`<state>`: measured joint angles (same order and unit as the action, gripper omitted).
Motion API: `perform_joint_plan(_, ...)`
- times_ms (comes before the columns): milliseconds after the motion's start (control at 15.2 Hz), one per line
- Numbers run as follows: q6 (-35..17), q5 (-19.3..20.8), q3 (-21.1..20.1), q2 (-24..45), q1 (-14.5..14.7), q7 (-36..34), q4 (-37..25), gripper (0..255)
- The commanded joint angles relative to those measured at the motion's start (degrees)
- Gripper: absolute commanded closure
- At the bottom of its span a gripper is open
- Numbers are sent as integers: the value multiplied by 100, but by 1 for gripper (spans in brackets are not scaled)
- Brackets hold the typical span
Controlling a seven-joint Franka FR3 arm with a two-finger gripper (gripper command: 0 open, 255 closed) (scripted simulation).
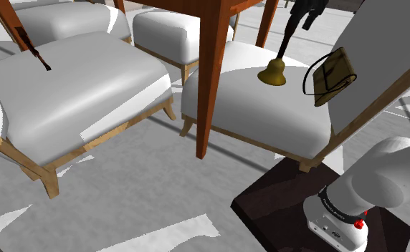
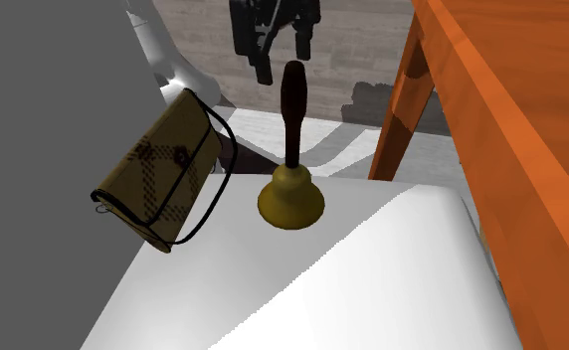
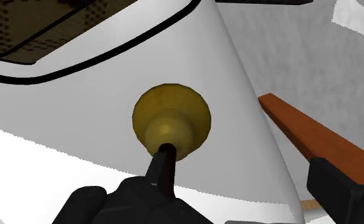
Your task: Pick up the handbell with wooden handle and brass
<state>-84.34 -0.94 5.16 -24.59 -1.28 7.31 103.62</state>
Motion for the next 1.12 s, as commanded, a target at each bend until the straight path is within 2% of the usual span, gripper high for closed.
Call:
perform_joint_plan(0,387,85,82,544,-36,84,-771,0)
perform_joint_plan(330,1421,210,289,1986,-150,346,-2905,0)
perform_joint_plan(792,754,257,256,1591,-142,298,-1846,0)
perform_joint_plan(924,703,260,255,1563,-142,295,-1767,0)
perform_joint_plan(990,700,261,251,1560,-139,289,-1761,255)
perform_joint_plan(1056,702,259,250,1571,-138,287,-1774,255)
